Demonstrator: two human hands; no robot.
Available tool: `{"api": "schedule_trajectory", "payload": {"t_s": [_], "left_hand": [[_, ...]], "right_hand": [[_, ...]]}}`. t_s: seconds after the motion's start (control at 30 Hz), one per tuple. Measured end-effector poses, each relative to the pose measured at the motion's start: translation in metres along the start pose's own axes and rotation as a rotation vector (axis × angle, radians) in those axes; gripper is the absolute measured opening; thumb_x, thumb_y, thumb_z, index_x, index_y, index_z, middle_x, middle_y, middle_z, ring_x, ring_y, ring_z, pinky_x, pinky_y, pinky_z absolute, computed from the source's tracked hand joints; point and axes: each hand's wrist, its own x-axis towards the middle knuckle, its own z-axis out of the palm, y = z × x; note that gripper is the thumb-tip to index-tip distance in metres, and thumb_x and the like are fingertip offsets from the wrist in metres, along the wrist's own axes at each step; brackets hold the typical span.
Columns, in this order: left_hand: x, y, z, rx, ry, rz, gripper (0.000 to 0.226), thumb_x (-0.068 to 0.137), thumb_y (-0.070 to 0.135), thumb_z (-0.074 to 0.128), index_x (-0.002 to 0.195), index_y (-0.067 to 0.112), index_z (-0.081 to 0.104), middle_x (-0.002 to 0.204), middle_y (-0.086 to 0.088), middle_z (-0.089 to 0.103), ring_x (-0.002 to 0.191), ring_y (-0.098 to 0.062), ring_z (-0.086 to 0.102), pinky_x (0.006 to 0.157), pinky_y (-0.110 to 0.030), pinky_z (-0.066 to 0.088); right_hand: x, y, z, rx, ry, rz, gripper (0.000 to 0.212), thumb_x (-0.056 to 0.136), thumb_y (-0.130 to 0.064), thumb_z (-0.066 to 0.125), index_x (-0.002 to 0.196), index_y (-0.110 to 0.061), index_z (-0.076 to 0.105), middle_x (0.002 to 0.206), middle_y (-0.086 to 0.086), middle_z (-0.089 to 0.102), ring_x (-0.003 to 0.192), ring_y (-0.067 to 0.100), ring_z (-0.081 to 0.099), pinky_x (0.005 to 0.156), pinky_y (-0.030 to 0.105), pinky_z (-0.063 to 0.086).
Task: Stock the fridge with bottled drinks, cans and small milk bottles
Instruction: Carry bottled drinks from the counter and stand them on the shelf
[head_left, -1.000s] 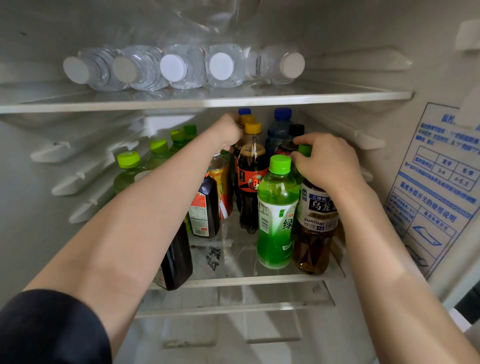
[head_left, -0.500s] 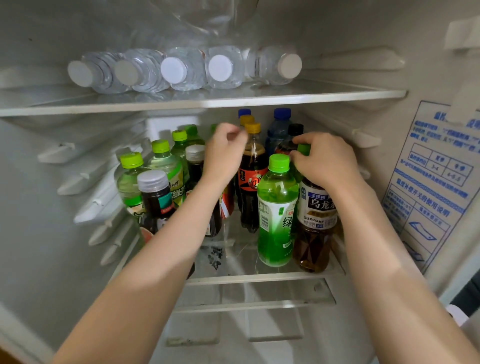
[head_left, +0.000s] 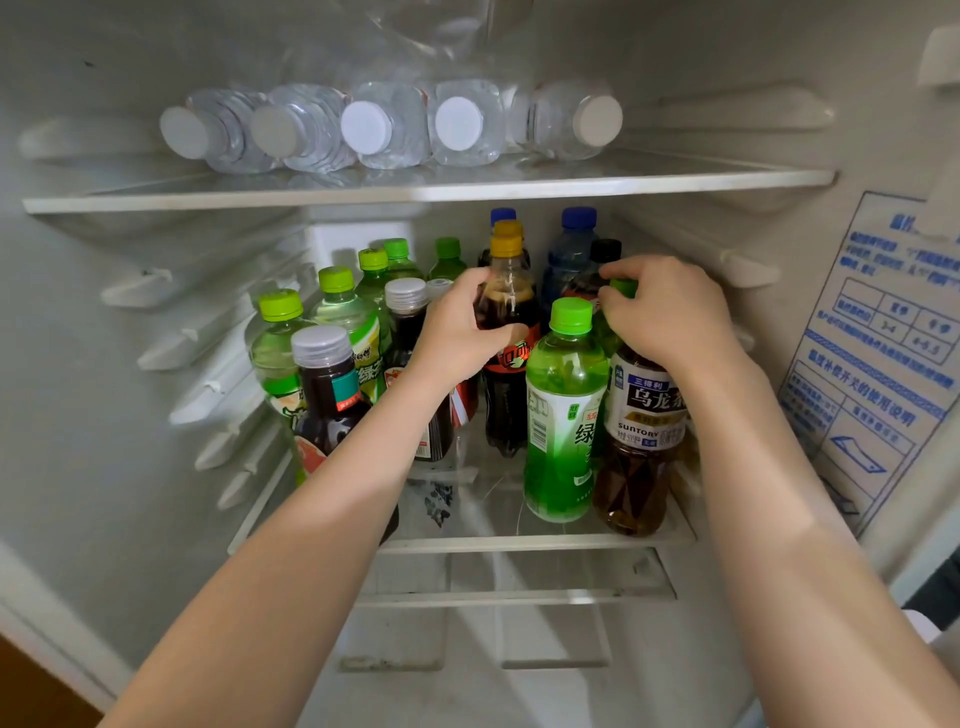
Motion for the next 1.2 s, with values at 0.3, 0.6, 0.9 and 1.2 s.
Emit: {"api": "schedule_trajectory", "payload": {"t_s": [0.3, 0.6, 0.9, 1.2], "left_hand": [[-0.019, 0.013, 0.002, -0.005, 0.042, -0.066, 0.071, 0.086, 0.028, 0.067, 0.146, 0.021, 0.031, 0.145, 0.005, 0.04, 0.129, -0.003, 0.034, 0.104, -0.02, 0.028], [-0.062, 0.039, 0.025, -0.1, 0.223, 0.182, 0.027, 0.093, 0.021, 0.053, 0.12, 0.017, 0.056, 0.12, 0.007, 0.055, 0.11, 0.005, 0.05, 0.088, -0.006, 0.041], [-0.063, 0.053, 0.026, -0.071, 0.015, 0.129, 0.046, 0.092, 0.025, 0.059, 0.136, 0.026, 0.044, 0.105, 0.028, 0.056, 0.098, 0.021, 0.053, 0.08, -0.001, 0.042], [-0.075, 0.034, -0.018, -0.04, 0.132, 0.063, 0.046, 0.092, 0.022, 0.059, 0.136, 0.027, 0.046, 0.109, 0.031, 0.054, 0.093, 0.021, 0.053, 0.083, -0.008, 0.045]], "right_hand": [[-0.019, 0.0, 0.001, 0.496, 0.176, 0.089, 0.038, 0.098, -0.028, 0.038, 0.134, -0.02, 0.05, 0.134, -0.001, 0.054, 0.124, 0.014, 0.047, 0.1, 0.027, 0.034], [-0.072, 0.029, 0.025, 0.581, 0.233, 0.118, 0.036, 0.097, -0.03, 0.042, 0.133, -0.034, 0.044, 0.095, -0.033, 0.053, 0.089, -0.014, 0.054, 0.079, 0.016, 0.04], [-0.072, 0.031, 0.025, 0.537, 0.234, 0.05, 0.039, 0.099, -0.025, 0.042, 0.137, -0.027, 0.042, 0.116, -0.022, 0.049, 0.101, -0.009, 0.046, 0.09, 0.021, 0.038], [-0.071, 0.029, 0.025, 0.634, 0.14, 0.048, 0.039, 0.1, -0.022, 0.037, 0.139, -0.027, 0.039, 0.117, -0.019, 0.054, 0.11, -0.002, 0.053, 0.094, 0.023, 0.045]]}}
